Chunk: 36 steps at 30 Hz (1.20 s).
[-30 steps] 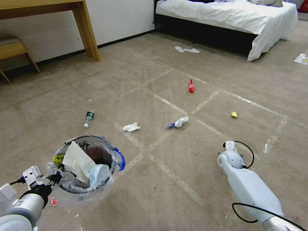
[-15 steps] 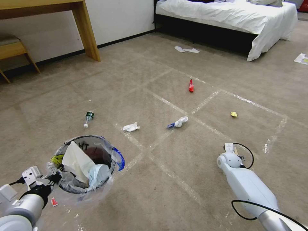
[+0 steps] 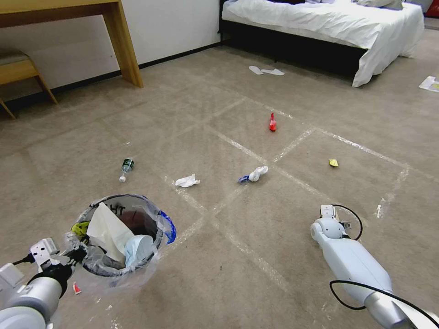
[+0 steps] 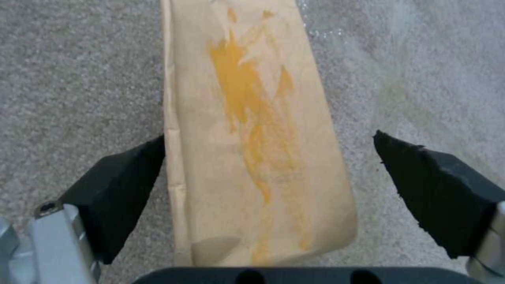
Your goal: Pick up the trash bin and place the garbage on the floor into it.
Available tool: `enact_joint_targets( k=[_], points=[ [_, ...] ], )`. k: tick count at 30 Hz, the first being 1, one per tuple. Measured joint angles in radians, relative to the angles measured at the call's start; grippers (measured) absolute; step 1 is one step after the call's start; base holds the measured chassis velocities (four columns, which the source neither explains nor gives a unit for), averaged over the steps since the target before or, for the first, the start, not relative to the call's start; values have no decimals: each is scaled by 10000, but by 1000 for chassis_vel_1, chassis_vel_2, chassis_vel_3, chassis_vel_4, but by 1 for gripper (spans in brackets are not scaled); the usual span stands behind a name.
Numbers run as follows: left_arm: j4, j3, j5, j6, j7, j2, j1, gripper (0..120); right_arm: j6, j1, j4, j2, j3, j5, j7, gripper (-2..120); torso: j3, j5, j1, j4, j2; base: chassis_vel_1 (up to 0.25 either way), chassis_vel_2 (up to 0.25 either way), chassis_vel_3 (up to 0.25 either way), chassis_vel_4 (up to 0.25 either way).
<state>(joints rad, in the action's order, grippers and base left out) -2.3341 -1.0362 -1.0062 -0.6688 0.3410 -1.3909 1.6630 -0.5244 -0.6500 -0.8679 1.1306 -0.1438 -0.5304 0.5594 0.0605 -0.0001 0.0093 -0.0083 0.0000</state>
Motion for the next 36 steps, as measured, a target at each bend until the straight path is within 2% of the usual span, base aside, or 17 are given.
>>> enact_joint_targets(
  k=[5,6,8,11,12,14,16,23,29,36],
  points=[
    [17,21,51,21,-15,-28,32,1,84,50,233,91,-21,0,-83,81,0,0,0,0,0,0,0,0,0],
    [17,21,51,21,-15,-28,32,1,84,50,233,91,-21,0,-83,81,0,0,0,0,0,0,0,0,0],
    [18,21,84,33,-19,-32,72,1,154,78,430,158,-85,-23,-132,67,0,0,0,0,0,0,0,0,0],
    [18,21,106,45,-19,-36,79,1,193,77,467,158,-119,-18,-136,62,0,-4,-1,-1,0,0,0,0,0],
    [18,32,120,52,-19,-46,79,1,229,56,471,153,-158,-15,-148,54,-1,-4,0,-1,0,0,0,0,0],
    [17,42,125,53,-19,-52,81,1,263,32,472,150,-176,-17,-163,51,-1,-4,0,-1,0,0,0,0,0],
    [-11,59,133,53,-19,-60,83,1,336,-59,419,149,-234,-59,-210,38,-1,-1,-1,0,0,0,0,0,0],
    [-57,63,134,53,-4,-55,93,1,473,-241,263,159,-311,-212,-277,22,0,2,0,1,0,0,0,0,0],
    [-71,114,182,49,5,-104,106,1,659,-490,5,54,-409,-434,-401,4,0,1,0,1,0,0,0,0,0],
    [-71,156,273,48,4,-146,130,1,899,-608,-11,-17,-486,-501,-554,0,-1,0,0,2,0,0,0,0,0]
  ],
)
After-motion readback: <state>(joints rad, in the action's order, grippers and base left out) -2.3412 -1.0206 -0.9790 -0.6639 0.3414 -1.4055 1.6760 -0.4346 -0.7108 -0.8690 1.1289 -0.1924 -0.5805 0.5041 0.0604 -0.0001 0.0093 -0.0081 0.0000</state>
